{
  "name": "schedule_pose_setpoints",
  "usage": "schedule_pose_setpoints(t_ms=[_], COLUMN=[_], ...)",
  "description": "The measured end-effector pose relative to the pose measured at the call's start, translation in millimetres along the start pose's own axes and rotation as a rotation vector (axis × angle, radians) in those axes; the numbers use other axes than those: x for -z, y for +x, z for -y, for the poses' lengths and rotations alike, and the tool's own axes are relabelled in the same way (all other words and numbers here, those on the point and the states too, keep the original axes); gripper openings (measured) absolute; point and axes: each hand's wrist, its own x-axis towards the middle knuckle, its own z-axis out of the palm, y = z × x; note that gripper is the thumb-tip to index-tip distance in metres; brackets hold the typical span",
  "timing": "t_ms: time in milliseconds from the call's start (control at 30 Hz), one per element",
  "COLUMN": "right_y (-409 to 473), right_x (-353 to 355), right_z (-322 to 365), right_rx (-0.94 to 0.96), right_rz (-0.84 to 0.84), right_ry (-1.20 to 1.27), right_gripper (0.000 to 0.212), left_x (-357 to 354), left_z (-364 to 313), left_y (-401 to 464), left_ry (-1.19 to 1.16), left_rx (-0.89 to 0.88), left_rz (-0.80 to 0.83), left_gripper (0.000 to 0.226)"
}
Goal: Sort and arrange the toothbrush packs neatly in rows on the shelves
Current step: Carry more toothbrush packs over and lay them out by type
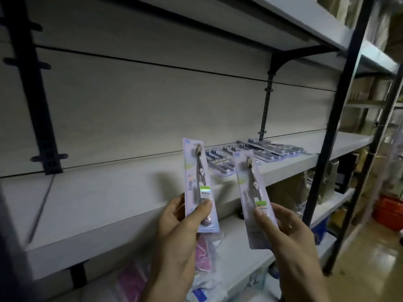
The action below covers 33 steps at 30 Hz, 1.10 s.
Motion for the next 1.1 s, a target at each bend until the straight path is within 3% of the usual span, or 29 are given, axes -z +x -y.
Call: schedule_pose_setpoints(t_ms=[200, 533, 767, 1100], right_y=[63, 167, 232, 312], right_x=[62, 142, 142, 92], right_z=[4, 9, -4, -4], right_rx=[0.009, 0.015, 0.107, 0.271], right_rz=[0.028, 0.129, 0.082, 0.156], right_ry=[0.0, -0.023, -0.211, -0.516], right_gripper=[0.027, 0.021, 0.032, 0.035], left_x=[-68, -168, -199, -210], left_z=[47, 104, 117, 116], left_y=[17, 33, 67, 140], left_ry=[0.024, 0.041, 0.027, 0.046], left_rx=[-0.035, -0.106, -0.164, -0.235], left_rz=[-0.074, -0.23, -0.29, -0.3], left_gripper=[0.018, 0.026, 0.032, 0.032])
